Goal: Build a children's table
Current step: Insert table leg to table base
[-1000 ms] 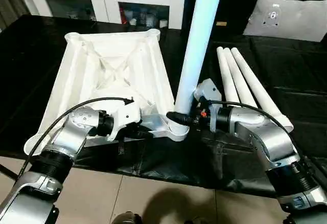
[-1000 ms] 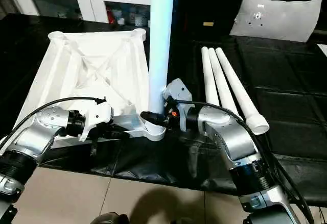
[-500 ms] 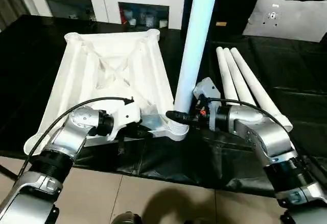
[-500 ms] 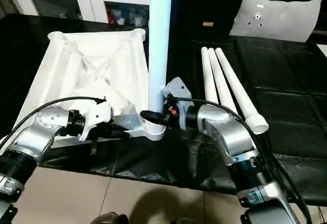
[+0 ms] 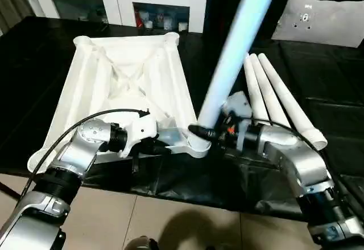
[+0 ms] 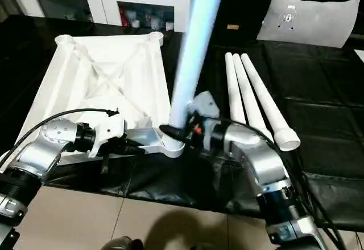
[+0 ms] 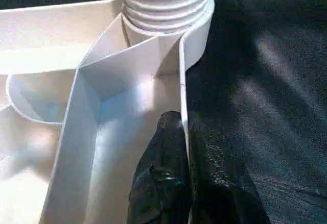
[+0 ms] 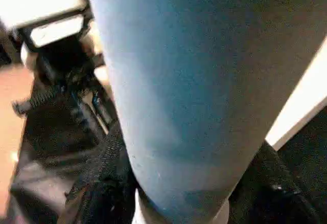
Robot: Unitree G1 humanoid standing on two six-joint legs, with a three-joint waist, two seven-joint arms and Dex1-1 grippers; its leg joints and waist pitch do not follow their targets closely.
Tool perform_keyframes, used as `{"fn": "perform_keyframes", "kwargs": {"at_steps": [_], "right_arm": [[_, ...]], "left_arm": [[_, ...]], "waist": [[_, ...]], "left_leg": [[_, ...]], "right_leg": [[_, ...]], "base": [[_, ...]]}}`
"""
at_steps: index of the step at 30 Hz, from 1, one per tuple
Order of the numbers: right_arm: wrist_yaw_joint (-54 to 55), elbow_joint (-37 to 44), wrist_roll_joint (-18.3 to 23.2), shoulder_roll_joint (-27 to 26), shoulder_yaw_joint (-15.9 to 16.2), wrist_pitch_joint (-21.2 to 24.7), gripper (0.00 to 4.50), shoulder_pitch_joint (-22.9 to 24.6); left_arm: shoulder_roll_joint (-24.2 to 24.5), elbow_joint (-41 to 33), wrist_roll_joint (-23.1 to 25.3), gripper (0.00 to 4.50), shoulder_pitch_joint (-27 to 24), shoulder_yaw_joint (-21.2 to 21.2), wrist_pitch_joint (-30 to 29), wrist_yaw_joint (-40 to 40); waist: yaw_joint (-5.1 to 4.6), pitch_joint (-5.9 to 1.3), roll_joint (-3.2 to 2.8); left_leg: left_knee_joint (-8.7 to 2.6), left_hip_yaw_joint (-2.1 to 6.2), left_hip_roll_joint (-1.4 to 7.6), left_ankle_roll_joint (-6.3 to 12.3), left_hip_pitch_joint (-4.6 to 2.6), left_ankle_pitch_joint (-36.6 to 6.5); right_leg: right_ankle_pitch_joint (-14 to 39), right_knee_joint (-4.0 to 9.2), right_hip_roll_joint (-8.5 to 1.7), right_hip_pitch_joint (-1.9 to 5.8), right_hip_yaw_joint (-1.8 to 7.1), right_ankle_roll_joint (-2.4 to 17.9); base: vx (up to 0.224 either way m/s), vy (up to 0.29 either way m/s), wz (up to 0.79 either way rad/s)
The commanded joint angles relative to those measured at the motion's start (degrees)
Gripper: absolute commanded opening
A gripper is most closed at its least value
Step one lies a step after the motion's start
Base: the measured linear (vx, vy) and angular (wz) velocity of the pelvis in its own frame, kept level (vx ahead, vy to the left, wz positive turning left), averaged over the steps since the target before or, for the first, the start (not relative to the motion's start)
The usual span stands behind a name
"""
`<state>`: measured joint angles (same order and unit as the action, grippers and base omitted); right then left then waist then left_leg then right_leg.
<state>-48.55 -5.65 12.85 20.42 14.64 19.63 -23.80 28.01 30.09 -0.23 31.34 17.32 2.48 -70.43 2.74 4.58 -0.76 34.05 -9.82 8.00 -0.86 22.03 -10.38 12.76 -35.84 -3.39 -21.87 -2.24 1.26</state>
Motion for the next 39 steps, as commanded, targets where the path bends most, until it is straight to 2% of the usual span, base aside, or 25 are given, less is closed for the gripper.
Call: {"fn": "perform_keyframes", "kwargs": {"at_steps": [1, 4, 6, 7, 8, 10, 11, 16, 17, 18, 21, 24, 25, 26, 28, 30, 32, 33, 35, 36, 37, 38, 39], "right_arm": [[-0.66, -3.84, -3.66, 1.19, 3.68, 1.53, 1.9, 2.16], [-1.18, -5.96, -4.01, 0.59, 4.33, 1.07, 1.9, 1.29], [-1.48, -6.66, -4.11, 0.39, 4.56, 0.73, 1.9, 1.12], [-1.8, -6.88, -4.1, 0.26, 4.66, 0.63, 1.9, 1.12], [-3.01, -6.96, -3.42, 0.01, 4.9, 0.88, 1.9, 1.29], [-3.59, -6.72, -2.96, 0.0, 5.04, 1.11, 1.9, 1.52], [-4.53, -6.27, -2.5, 0.16, 5.44, 1.43, 1.9, 1.89], [-6.51, -3.48, -1.47, 0.66, 7.04, 2.87, 1.9, 3.87], [-6.54, -2.83, -1.33, 0.5, 7.46, 3.04, 1.9, 4.44], [-6.54, -2.83, -1.33, 0.5, 7.46, 3.04, 1.9, 4.44], [-6.37, -2.7, -1.75, -0.26, 7.86, 3.0, 1.9, 4.6], [-5.86, -3.13, -2.2, -0.85, 7.97, 2.6, 1.9, 4.21], [-4.85, -3.66, -2.69, -1.36, 7.87, 1.94, 1.9, 3.72], [-3.25, -4.49, -3.32, -2.09, 7.4, 1.3, 1.9, 3.11], [-2.21, -5.15, -3.78, -2.59, 7.04, 0.8, 1.9, 2.68], [-1.33, -5.95, -4.32, -3.09, 6.8, 0.19, 1.9, 2.2], [-0.41, -6.64, -4.84, -3.53, 6.61, -0.26, 1.9, 1.78], [1.09, -7.63, -5.37, -4.37, 6.05, -0.63, 1.9, 1.16], [3.88, -9.29, -6.16, -5.87, 4.91, -1.09, 1.9, 0.08], [4.38, -9.67, -6.28, -6.17, 4.67, -1.21, 1.9, -0.17], [5.56, -10.45, -6.54, -6.81, 4.22, -1.4, 1.9, -0.67], [5.8, -10.62, -6.59, -6.95, 4.17, -1.41, 1.9, -0.77], [6.23, -10.94, -6.69, -7.18, 4.08, -1.44, 1.9, -0.94]], "left_arm": [[0.37, 0.17, 0.61, 0.0, 0.15, 0.12, 0.67, -0.09], [0.29, -0.51, 0.49, 0.0, 0.1, 0.56, 0.96, -0.77], [0.28, -0.83, 0.4, 0.0, 0.02, 0.72, 1.04, -1.11], [0.26, -0.87, 0.32, 0.0, 0.05, 0.78, 1.17, -1.33], [0.09, -0.64, -0.15, 0.0, 0.32, 0.62, 1.56, -1.81], [-0.01, -0.57, -0.41, 0.0, 0.51, 0.46, 1.54, -1.96], [0.0, -0.05, -0.48, 0.0, 1.09, 0.34, 1.76, -2.21], [0.14, 3.43, -0.79, 0.0, 4.82, -0.58, 2.37, -3.2], [0.21, 4.89, -0.7, 0.0, 6.34, -0.9, 2.73, -3.25], [0.21, 4.89, -0.7, 0.0, 6.34, -0.9, 2.73, -3.25], [0.58, 6.82, -0.09, 0.0, 8.16, -1.06, 3.62, -3.33], [0.97, 7.24, 0.07, 0.0, 8.39, -1.11, 3.86, -3.52], [1.37, 6.94, -0.09, 0.0, 8.03, -1.37, 3.41, -3.46], [1.94, 6.31, -0.2, 0.0, 7.23, -1.8, 2.61, -3.06], [2.42, 5.96, -0.06, 0.0, 6.52, -2.2, 2.27, -2.39], [2.98, 5.28, 0.15, 0.0, 5.48, -2.94, 1.36, -0.97], [3.32, 4.36, 0.12, 0.0, 4.49, -3.91, 0.06, 0.74], [3.77, 1.51, -0.33, 0.0, 2.46, -5.4, -2.71, 2.68], [4.41, -6.2, -1.57, 0.0, -2.28, -8.03, -9.01, 5.8], [4.49, -8.61, -1.82, 0.0, -3.65, -8.53, -10.88, 6.49], [4.21, -15.7, -1.81, 0.0, -7.81, -9.79, -15.89, 9.0], [4.13, -16.9, -1.76, 0.0, -8.53, -9.97, -16.72, 9.45], [3.93, -18.96, -1.72, 0.0, -9.75, -10.28, -18.16, 10.21]], "waist": [[-0.03, -2.67, -0.59], [-0.21, -2.35, -0.44], [-0.39, -1.73, -0.37], [-0.45, -1.73, -0.36], [-0.59, -1.25, -0.35], [-0.68, -1.31, -0.34], [-0.78, -0.68, -0.3], [-0.68, -0.64, -0.48], [-0.59, -0.74, -0.39], [-0.58, -0.72, -0.41], [-0.66, -0.68, -0.57], [-0.77, -0.61, -0.63], [-0.85, -0.53, -0.68], [-0.93, -0.58, -0.45], [-1.0, -0.36, -0.61], [-1.14, -0.27, -0.06], [-1.16, -0.14, -0.03], [-1.23, -0.11, -0.09], [-1.75, 0.06, 0.35], [-2.06, 0.22, 0.62], [-2.14, 0.15, 0.44], [-2.48, 0.33, 0.51], [-2.55, 0.15, 0.52]], "left_leg": [[-5.07, 2.01, 5.5, -0.37, -1.45, -15.76], [-5.18, 2.09, 5.47, -0.44, -1.49, -17.91], [-5.48, 2.28, 5.55, -0.95, -1.54, -20.24], [-5.51, 2.32, 5.57, -1.14, -1.66, -20.74], [-5.69, 2.43, 5.58, -1.37, -1.61, -22.16], [-5.73, 2.51, 5.65, -1.67, -1.76, -22.8], [-6.01, 2.55, 5.64, -1.67, -1.66, -23.5], [-6.25, 2.33, 5.65, -0.83, -1.77, -20.68], [-6.19, 2.13, 5.61, 0.11, -1.61, -17.73], [-6.21, 2.12, 5.65, 0.66, -1.44, -16.5], [-6.2, 2.1, 5.73, 1.39, -1.28, -15.4], [-6.35, 2.11, 5.88, 1.09, -1.41, -16.13], [-6.52, 2.14, 5.94, 0.86, -1.39, -16.66], [-6.54, 2.14, 5.97, 0.57, -1.43, -17.32], [-6.66, 2.13, 5.99, -0.1, -1.5, -18.54], [-6.81, 2.2, 6.01, -0.58, -1.47, -19.81], [-6.85, 2.2, 5.94, -0.67, -1.5, -20.05], [-6.84, 2.3, 6.02, -0.89, -1.46, -20.17], [-7.09, 2.55, 6.18, -1.56, -1.46, -20.93], [-7.06, 2.63, 6.04, -1.28, -1.27, -20.75], [-7.09, 2.63, 6.2, -1.4, -1.38, -20.18], [-7.21, 2.53, 6.11, -0.68, -1.01, -18.64], [-7.01, 2.17, 5.88, 0.03, -1.19, -17.3]], "right_leg": [[8.97, 4.81, -5.89, 1.41, 3.41, 13.77], [12.22, 5.14, -5.99, 1.29, 3.51, 13.51], [16.2, 5.47, -5.94, 0.91, 3.63, 12.45], [16.86, 5.52, -5.95, 0.84, 3.65, 12.25], [18.55, 5.7, -5.92, 0.57, 3.72, 11.75], [19.25, 5.75, -6.0, 0.54, 3.77, 11.46], [19.65, 6.0, -5.95, 0.24, 3.87, 10.9], [15.02, 6.05, -5.87, 0.49, 3.85, 11.07], [11.08, 5.82, -5.91, 0.82, 3.78, 11.83], [9.7, 5.68, -6.01, 1.01, 3.67, 12.31], [8.68, 5.62, -6.14, 1.17, 3.59, 13.28], [9.78, 5.65, -6.21, 1.14, 3.57, 13.69], [10.33, 5.65, -6.15, 1.06, 3.56, 13.72], [11.5, 5.7, -6.3, 1.04, 3.62, 13.88], [13.87, 6.02, -6.37, 0.82, 3.76, 13.58], [16.91, 6.24, -6.49, 0.79, 3.89, 12.69], [19.55, 6.53, -6.62, 0.59, 4.06, 12.01], [20.1, 6.44, -6.77, 0.59, 4.11, 12.02], [23.89, 6.57, -6.96, 0.43, 4.2, 11.67], [25.44, 6.68, -6.86, 0.36, 4.23, 11.31], [24.52, 6.54, -6.85, 0.39, 4.37, 11.67], [22.21, 6.52, -6.41, 0.45, 4.28, 11.91], [19.38, 6.42, -6.02, 0.45, 4.29, 12.14]], "base": [[0.0, 0.0, 0.0], [0.0, 0.0, 0.0], [0.0, 0.0, 0.0], [0.0, 0.0, 0.0], [0.0, 0.0, 0.0], [0.0, 0.0, 0.0], [0.0, 0.0, 0.0], [0.0, 0.0, 0.0], [0.0, 0.0, 0.0], [0.0, 0.0, 0.0], [0.0, 0.0, 0.0], [0.0, 0.0, 0.0], [0.0, 0.0, 0.0], [0.0, 0.0, 0.0], [0.0, 0.0, 0.0], [0.0, 0.0, 0.0], [0.0, 0.0, 0.0], [0.0, 0.0, 0.0], [0.0, 0.0, 0.0], [0.0, 0.0, 0.0], [0.0, 0.0, 0.0], [0.0, 0.0, 0.0], [0.0, 0.0, 0.0]]}}
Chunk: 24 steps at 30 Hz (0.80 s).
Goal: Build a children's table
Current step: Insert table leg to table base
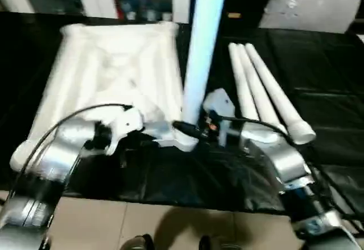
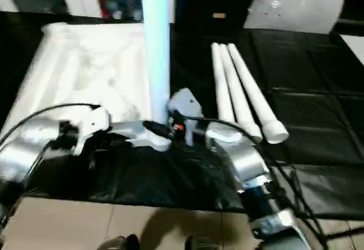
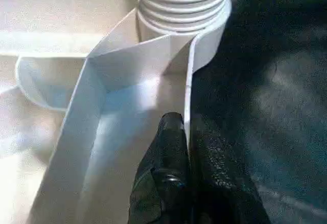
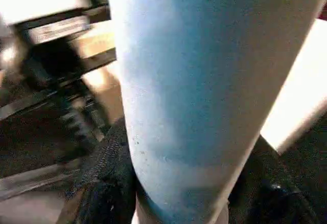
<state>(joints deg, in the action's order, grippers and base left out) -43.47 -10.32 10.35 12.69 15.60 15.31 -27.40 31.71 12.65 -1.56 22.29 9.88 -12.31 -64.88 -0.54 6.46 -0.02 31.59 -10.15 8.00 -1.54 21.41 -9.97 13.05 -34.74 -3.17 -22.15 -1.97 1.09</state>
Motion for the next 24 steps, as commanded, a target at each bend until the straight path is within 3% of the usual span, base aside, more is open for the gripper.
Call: {"fn": "perform_keyframes", "kwargs": {"at_steps": [1, 2, 3, 5, 7, 14, 21, 22, 24], "right_arm": [[1.7, -6.68, -4.34, 0.29, 3.01, 2.73, 1.9, 2.5], [2.84, -7.6, -4.58, -0.28, 2.53, 2.63, 1.9, 2.2], [3.68, -8.32, -4.73, -0.74, 2.08, 2.65, 1.9, 2.0], [5.71, -10.89, -4.7, -2.27, 0.97, 2.83, 1.9, 0.8], [6.27, -12.26, -4.47, -3.05, 0.67, 2.86, 1.9, 0.12], [5.8, -12.52, -4.49, -4.28, 1.93, 2.66, 1.89, 0.02], [5.75, -12.92, -4.71, -4.76, 1.82, 1.96, 1.89, 0.18], [5.81, -13.02, -4.67, -4.85, 1.75, 1.76, 1.89, 0.21], [6.59, -13.29, -4.69, -5.0, 1.22, 1.57, 1.89, 0.24]], "left_arm": [[-0.42, -4.55, -0.5, 0.0, -2.39, -3.25, -5.48, 5.72], [-1.85, -9.55, -0.61, 0.0, -4.89, -3.42, -8.84, 7.39], [-2.85, -12.83, -0.55, 0.0, -6.36, -3.23, -10.98, 8.51], [-6.94, -20.49, -1.52, 0.0, -8.62, 0.11, -15.73, 10.35], [-9.08, -23.47, -2.4, 0.0, -9.0, 1.96, -18.28, 11.35], [-11.0, -21.88, -0.19, 0.0, -6.24, 2.37, -21.51, 15.82], [-9.73, -20.95, 0.14, 0.0, -5.16, 0.94, -23.0, 16.99], [-9.61, -20.61, -0.29, 0.0, -5.08, 0.74, -23.03, 17.13], [-9.51, -19.85, -0.35, 0.0, -4.92, 0.69, -22.65, 17.21]], "waist": [[0.73, -1.72, -0.22], [0.73, -1.91, -0.24], [0.7, -1.99, -0.13], [0.85, -2.01, 0.16], [1.08, -1.77, 0.04], [1.62, -1.54, 0.04], [1.77, -1.75, -0.12], [1.81, -1.85, -0.37], [1.77, -1.89, -0.23]], "left_leg": [[-4.55, 2.5, 5.88, 0.71, -0.57, -17.71], [-4.35, 2.15, 5.8, 1.8, -0.48, -14.61], [-4.27, 2.02, 5.84, 2.12, -0.55, -13.56], [-4.03, 1.87, 5.77, 3.7, -0.45, -10.97], [-4.03, 1.9, 5.61, 4.49, -0.37, -10.39], [-4.45, 2.22, 5.56, 2.55, -0.8, -15.33], [-4.44, 2.25, 5.48, 2.16, -0.7, -14.99], [-4.39, 2.27, 5.49, 2.23, -0.73, -14.62], [-4.33, 2.17, 5.44, 2.56, -0.68, -14.01]], "right_leg": [[19.09, 5.33, -6.24, 0.73, 4.02, 12.31], [12.91, 5.02, -6.02, 1.07, 3.91, 13.73], [10.97, 4.84, -6.03, 1.19, 3.89, 14.28], [7.94, 4.63, -6.12, 1.62, 3.77, 15.12], [8.34, 4.88, -5.88, 1.62, 3.57, 15.05], [17.6, 5.62, -5.77, 1.18, 3.58, 11.46], [15.89, 5.52, -5.78, 1.25, 3.57, 11.3], [14.86, 5.4, -5.79, 1.27, 3.57, 11.53], [13.19, 5.34, -5.74, 1.38, 3.54, 12.09]], "base": [[0.0, 0.0, 0.0], [0.0, 0.0, 0.0], [0.0, 0.0, 0.0], [0.0, 0.0, 0.0], [0.0, 0.0, 0.0], [0.0, 0.0, 0.0], [0.0, 0.0, 0.0], [0.0, 0.0, 0.0], [0.0, 0.0, 0.0]]}}
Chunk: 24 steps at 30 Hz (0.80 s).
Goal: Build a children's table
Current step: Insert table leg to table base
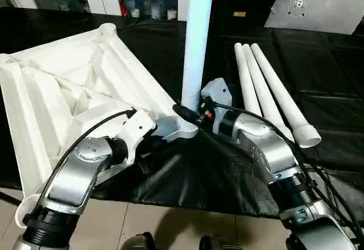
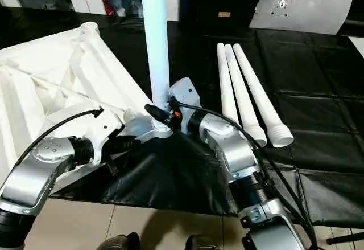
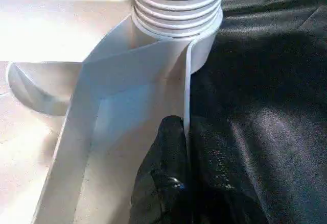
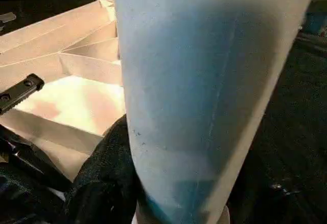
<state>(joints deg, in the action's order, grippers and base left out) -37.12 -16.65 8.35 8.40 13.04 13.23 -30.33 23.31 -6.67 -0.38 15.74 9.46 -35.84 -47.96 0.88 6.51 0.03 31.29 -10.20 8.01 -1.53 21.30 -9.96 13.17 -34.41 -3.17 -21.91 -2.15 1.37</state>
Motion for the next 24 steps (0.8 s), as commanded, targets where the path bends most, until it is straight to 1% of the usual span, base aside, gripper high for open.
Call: {"fn": "perform_keyframes", "kwargs": {"at_steps": [1, 2, 3, 4, 5, 6, 7, 8, 9, 10, 11, 12, 13, 14, 15, 17, 18, 19, 21, 24], "right_arm": [[0.74, -7.35, -2.47, -0.95, 3.1, 3.15, 1.89, 3.16], [0.77, -7.54, -2.41, -1.0, 2.85, 2.93, 2.24, 3.15], [0.77, -7.54, -2.41, -1.0, 2.85, 2.93, 2.45, 3.15], [0.76, -7.68, -2.42, -1.06, 2.66, 2.79, 2.45, 3.14], [0.89, -7.85, -2.54, -1.02, 2.5, 2.54, 2.62, 3.18], [0.94, -8.07, -2.61, -0.97, 2.36, 2.31, 2.68, 3.21], [1.19, -8.22, -2.71, -0.92, 2.19, 2.0, 2.8, 3.33], [1.36, -8.33, -2.79, -0.91, 2.07, 1.78, 2.94, 3.41], [1.36, -8.35, -2.78, -0.89, 1.99, 1.66, 3.04, 3.53], [1.34, -8.26, -2.82, -0.83, 1.93, 1.51, 3.09, 3.71], [1.14, -7.84, -2.6, -0.65, 1.65, 1.28, 3.16, 4.17], [1.1, -7.75, -2.55, -0.62, 1.59, 1.24, 3.26, 4.25], [1.43, -7.45, -2.88, -0.26, 1.3, -0.01, 3.39, 4.76], [1.06, -7.13, -2.97, 0.11, 0.98, -2.65, 3.49, 5.36], [0.69, -7.04, -2.98, 0.28, 0.8, -4.4, 3.53, 5.69], [-0.71, -4.94, -1.99, 1.42, 0.27, -3.31, 3.67, 6.96], [-1.06, -4.04, -1.4, 1.76, -0.2, -2.87, 3.77, 7.47], [-1.78, -2.25, -0.22, 2.41, -1.23, -2.64, 3.87, 8.38], [-2.94, -0.37, 0.66, 3.37, -2.16, -3.25, 4.02, 9.34], [-4.88, 1.52, 1.67, 4.8, -2.91, -4.44, 4.3, 10.34]], "left_arm": [[-1.05, 0.05, -1.32, 0.0, 1.78, 1.1, 1.3, 0.49], [-1.06, 0.31, -1.33, 0.0, 1.89, 1.04, 1.42, 0.53], [-1.06, 0.31, -1.33, 0.0, 1.89, 1.04, 1.42, 0.53], [-1.04, 0.48, -1.39, 0.0, 1.97, 1.01, 1.48, 0.59], [-0.98, 0.73, -1.45, 0.0, 2.09, 1.04, 1.76, 0.51], [-0.79, 1.06, -1.49, 0.0, 2.21, 1.17, 2.2, 0.27], [-0.39, 1.56, -1.23, 0.0, 2.34, 1.55, 3.04, -0.1], [-0.1, 1.92, -1.05, 0.0, 2.43, 1.82, 3.63, -0.36], [0.15, 2.31, -0.78, 0.0, 2.5, 2.02, 4.11, -0.46], [0.36, 2.67, -0.63, 0.0, 2.6, 2.17, 4.55, -0.62], [0.74, 3.42, -0.37, 0.0, 2.82, 2.36, 5.39, -0.92], [0.81, 3.55, -0.33, 0.0, 2.86, 2.39, 5.54, -0.97], [1.23, 4.38, -0.25, 0.0, 3.09, 2.54, 6.61, -1.53], [1.55, 5.0, -0.28, 0.0, 3.23, 2.6, 7.36, -2.03], [1.72, 5.31, -0.35, 0.0, 3.28, 2.64, 7.74, -2.27], [2.59, 6.28, -0.49, 0.0, 3.38, 3.25, 9.79, -4.05], [2.89, 6.8, -0.47, 0.0, 3.44, 3.38, 10.4, -4.43], [3.46, 7.93, -0.47, 0.0, 3.72, 3.7, 12.13, -5.52], [4.21, 9.29, -0.76, 0.0, 4.17, 4.09, 14.26, -7.05], [5.11, 11.1, -1.02, 0.0, 4.88, 4.51, 16.66, -8.94]], "waist": [[0.35, -1.97, -0.33], [0.3, -1.9, -0.42], [0.35, -1.88, -0.49], [0.38, -1.84, -0.43], [0.33, -1.91, -0.56], [0.53, -2.08, -0.84], [0.51, -2.22, -0.73], [0.68, -2.45, -0.71], [0.7, -2.4, -0.68], [0.85, -2.6, -0.86], [1.0, -2.63, -0.97], [1.15, -2.82, -0.94], [1.15, -2.77, -0.85], [1.3, -2.97, -1.02], [1.37, -2.97, -1.01], [1.39, -3.08, -0.86], [1.43, -3.09, -0.98], [1.41, -3.07, -1.03], [1.48, -3.07, -1.09], [1.44, -3.34, -1.24]], "left_leg": [[-4.02, 2.21, 5.43, 2.57, -0.57, -14.0], [-4.08, 2.23, 5.44, 2.38, -0.6, -14.71], [-4.09, 2.25, 5.43, 2.24, -0.63, -15.15], [-4.13, 2.28, 5.47, 1.96, -0.72, -15.98], [-4.13, 2.34, 5.48, 1.66, -0.75, -16.46], [-4.03, 2.28, 5.5, 1.38, -0.87, -15.92], [-3.98, 2.21, 5.45, 1.48, -0.74, -15.23], [-3.9, 2.19, 5.55, 2.02, -0.77, -13.11], [-3.84, 2.16, 5.42, 2.47, -0.59, -12.29], [-3.67, 2.03, 5.47, 2.99, -0.76, -11.12], [-3.53, 2.02, 5.33, 3.48, -0.61, -10.14], [-3.32, 1.87, 5.39, 3.86, -0.78, -9.37], [-3.3, 1.91, 5.35, 4.08, -0.57, -8.77], [-3.14, 1.9, 5.33, 4.39, -0.52, -7.69], [-3.13, 1.9, 5.41, 4.5, -0.56, -7.67], [-2.97, 1.89, 5.31, 5.17, -0.51, -7.0], [-2.98, 1.92, 5.39, 5.77, -0.54, -6.88], [-2.98, 1.95, 5.39, 5.92, -0.52, -6.93], [-2.99, 1.94, 5.43, 6.05, -0.58, -7.38], [-2.81, 1.99, 5.5, 5.73, -0.61, -7.25]], "right_leg": [[13.02, 4.99, -5.75, 1.15, 3.72, 11.9], [13.75, 5.08, -5.75, 1.08, 3.7, 11.99], [14.43, 5.13, -5.78, 1.09, 3.69, 11.93], [15.75, 5.24, -5.8, 1.02, 3.73, 11.71], [16.48, 5.29, -5.82, 0.97, 3.74, 11.7], [15.71, 5.32, -5.86, 0.92, 3.82, 11.93], [14.13, 5.13, -5.71, 1.13, 3.76, 11.96], [10.02, 4.7, -5.59, 1.29, 3.68, 12.42], [8.48, 4.57, -5.52, 1.35, 3.62, 12.64], [5.8, 4.36, -5.56, 1.4, 3.58, 13.17], [4.15, 4.23, -5.58, 1.61, 3.51, 13.61], [2.4, 4.1, -5.7, 1.67, 3.52, 14.18], [1.69, 4.03, -5.73, 1.83, 3.49, 14.38], [0.21, 3.84, -5.73, 1.99, 3.39, 14.64], [-0.14, 3.83, -5.77, 1.95, 3.34, 14.68], [-1.44, 3.66, -5.66, 2.16, 3.24, 14.86], [-1.94, 3.57, -5.62, 2.2, 3.19, 14.92], [-1.91, 3.56, -5.62, 2.25, 3.19, 14.89], [-1.57, 3.65, -5.64, 2.24, 3.2, 14.8], [-2.46, 3.31, -5.69, 2.37, 3.11, 15.48]], "base": [[0.0, 0.0, 0.0], [0.0, 0.0, 0.0], [0.0, 0.0, 0.0], [0.0, 0.0, 0.0], [0.0, 0.0, 0.0], [0.0, 0.0, 0.0], [0.0, 0.0, 0.0], [0.0, 0.0, 0.0], [0.0, 0.0, 0.0], [0.0, 0.0, 0.0], [0.0, 0.0, 0.0], [0.0, 0.0, 0.0], [0.0, 0.0, 0.0], [0.0, 0.0, 0.0], [0.0, 0.0, 0.0], [0.0, 0.0, 0.0], [0.0, 0.0, 0.0], [0.0, 0.0, 0.0], [0.0, 0.0, 0.0], [0.0, 0.0, 0.0]]}}
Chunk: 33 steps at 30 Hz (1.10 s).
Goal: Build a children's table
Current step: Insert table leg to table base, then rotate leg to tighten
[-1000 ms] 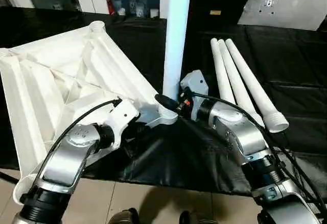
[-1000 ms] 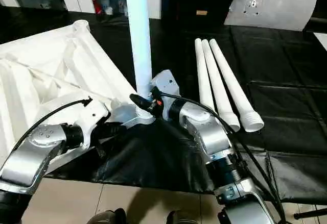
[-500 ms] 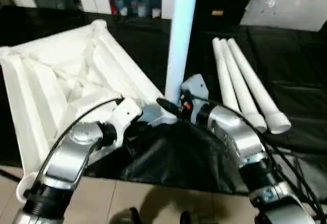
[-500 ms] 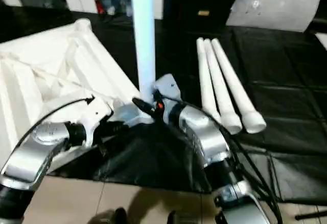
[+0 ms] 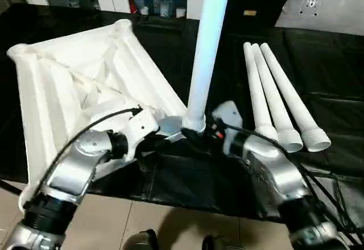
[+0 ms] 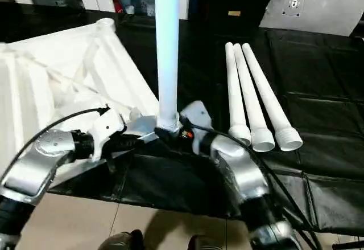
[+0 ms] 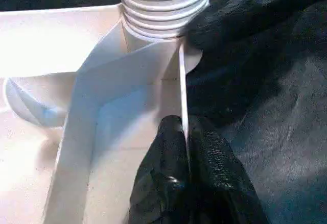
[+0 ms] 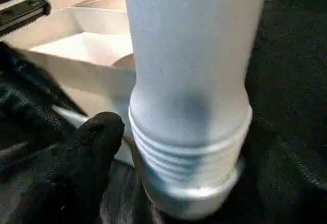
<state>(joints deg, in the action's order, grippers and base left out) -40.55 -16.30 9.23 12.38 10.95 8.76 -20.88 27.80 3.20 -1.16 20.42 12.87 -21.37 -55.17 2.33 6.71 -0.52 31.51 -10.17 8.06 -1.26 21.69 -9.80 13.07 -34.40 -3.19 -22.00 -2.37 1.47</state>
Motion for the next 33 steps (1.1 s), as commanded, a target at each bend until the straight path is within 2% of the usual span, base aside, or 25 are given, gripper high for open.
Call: {"fn": "perform_keyframes", "kwargs": {"at_steps": [1, 2, 4, 6, 11, 16, 18, 21, 24, 28, 29, 33], "right_arm": [[-3.37, 2.76, 1.84, 2.15, -1.14, 0.56, 4.38, 1.43], [-6.21, 4.67, 3.09, 3.93, -1.33, 0.63, 4.45, 2.03], [-7.45, 5.52, 3.43, 4.77, -1.29, 0.76, 4.45, 2.28], [-10.82, 7.67, 4.14, 7.7, -0.95, 2.01, 4.45, 2.59], [-14.39, 8.2, 3.86, 10.72, -0.15, 2.44, 4.45, 1.88], [-17.69, 6.68, 4.37, 12.03, 0.45, 2.57, 4.45, -0.7], [-18.49, 6.37, 4.19, 12.14, 0.88, 2.19, 4.45, -1.12], [-19.57, 5.48, 4.84, 11.39, 1.01, 2.69, 4.45, -2.26], [-20.23, 4.4, 4.89, 10.83, 1.21, 2.88, 4.11, -3.21], [-21.18, 3.22, 4.93, 10.6, 1.55, 3.08, 3.85, -3.76], [-21.59, 3.03, 5.09, 10.59, 1.69, 3.26, 3.64, -3.81], [-22.55, 2.31, 5.03, 10.36, 1.85, 3.35, 3.38, -3.88]], "left_arm": [[1.23, 2.57, -0.31, 0.0, 0.74, 1.44, 3.7, -3.09], [2.05, 4.41, 0.06, 0.0, 1.52, 2.22, 5.91, -4.81], [2.43, 5.31, 0.21, 0.0, 1.84, 2.72, 7.4, -5.92], [3.64, 7.04, 0.52, 0.0, 2.53, 4.2, 10.66, -9.55], [4.25, 8.09, -0.53, 0.0, 3.21, 4.97, 12.15, -13.4], [4.94, 10.77, -0.95, 0.0, 4.84, 6.7, 15.72, -17.62], [4.88, 11.42, -0.83, 0.0, 5.25, 6.9, 16.36, -17.97], [4.5, 12.13, -0.6, 0.0, 5.87, 6.99, 16.88, -18.71], [4.46, 12.98, -0.71, 0.0, 6.35, 7.3, 17.64, -19.18], [4.43, 13.54, -0.58, 0.0, 6.48, 7.49, 18.24, -19.31], [4.39, 13.72, -0.57, 0.0, 6.48, 7.52, 18.43, -19.32], [4.28, 14.43, -0.45, 0.0, 6.44, 7.61, 18.98, -19.29]], "waist": [[0.09, -3.52, -0.68], [0.12, -3.72, -0.61], [0.15, -3.9, -0.57], [0.26, -3.9, -0.61], [0.44, -3.9, -0.59], [0.77, -3.76, -0.61], [0.91, -3.83, -0.52], [1.08, -4.22, -0.51], [1.18, -4.29, -0.55], [1.3, -4.31, -0.5], [1.32, -4.37, -0.39], [1.38, -4.41, -0.53]], "left_leg": [[-3.02, 1.95, 5.4, 5.66, -1.07, -7.27], [-2.81, 1.94, 5.34, 6.05, -1.0, -6.65], [-2.58, 1.96, 5.41, 7.03, -1.0, -5.01], [-2.4, 1.97, 5.41, 7.74, -0.94, -4.93], [-2.21, 1.93, 5.59, 7.37, -0.97, -5.3], [-2.26, 1.8, 5.61, 5.93, -1.16, -8.15], [-2.2, 1.78, 5.59, 5.61, -1.14, -7.82], [-1.89, 1.78, 5.56, 6.33, -1.06, -5.31], [-1.73, 1.77, 5.51, 6.92, -0.96, -4.61], [-1.71, 1.76, 5.57, 6.6, -0.94, -5.51], [-1.7, 1.75, 5.56, 6.53, -0.94, -5.59], [-1.68, 1.77, 5.58, 6.32, -0.95, -5.78]], "right_leg": [[-2.55, 3.41, -5.58, 2.38, 3.3, 15.34], [-4.14, 3.12, -5.56, 2.64, 3.29, 15.49], [-7.06, 2.76, -5.51, 2.66, 3.19, 15.73], [-7.44, 2.66, -5.61, 2.7, 3.05, 16.08], [-6.34, 2.48, -5.81, 2.62, 2.99, 17.4], [-1.5, 2.73, -5.93, 2.41, 3.12, 17.21], [-1.69, 2.66, -5.93, 2.43, 3.15, 17.24], [-5.62, 2.12, -5.89, 2.54, 3.04, 17.76], [-6.8, 1.94, -5.84, 2.53, 2.9, 18.15], [-5.25, 2.04, -5.97, 2.61, 2.92, 18.1], [-5.03, 2.05, -5.95, 2.65, 2.92, 18.07], [-4.41, 2.0, -5.9, 2.56, 2.87, 18.11]], "base": [[0.0, 0.0, 0.0], [0.0, 0.0, 0.0], [0.0, 0.0, 0.0], [0.0, 0.0, 0.0], [0.0, 0.0, 0.0], [0.0, 0.0, 0.0], [0.0, 0.0, 0.0], [0.0, 0.0, 0.0], [0.0, 0.0, 0.0], [0.0, 0.0, 0.0], [0.0, 0.0, 0.0], [0.0, 0.0, 0.0]]}}
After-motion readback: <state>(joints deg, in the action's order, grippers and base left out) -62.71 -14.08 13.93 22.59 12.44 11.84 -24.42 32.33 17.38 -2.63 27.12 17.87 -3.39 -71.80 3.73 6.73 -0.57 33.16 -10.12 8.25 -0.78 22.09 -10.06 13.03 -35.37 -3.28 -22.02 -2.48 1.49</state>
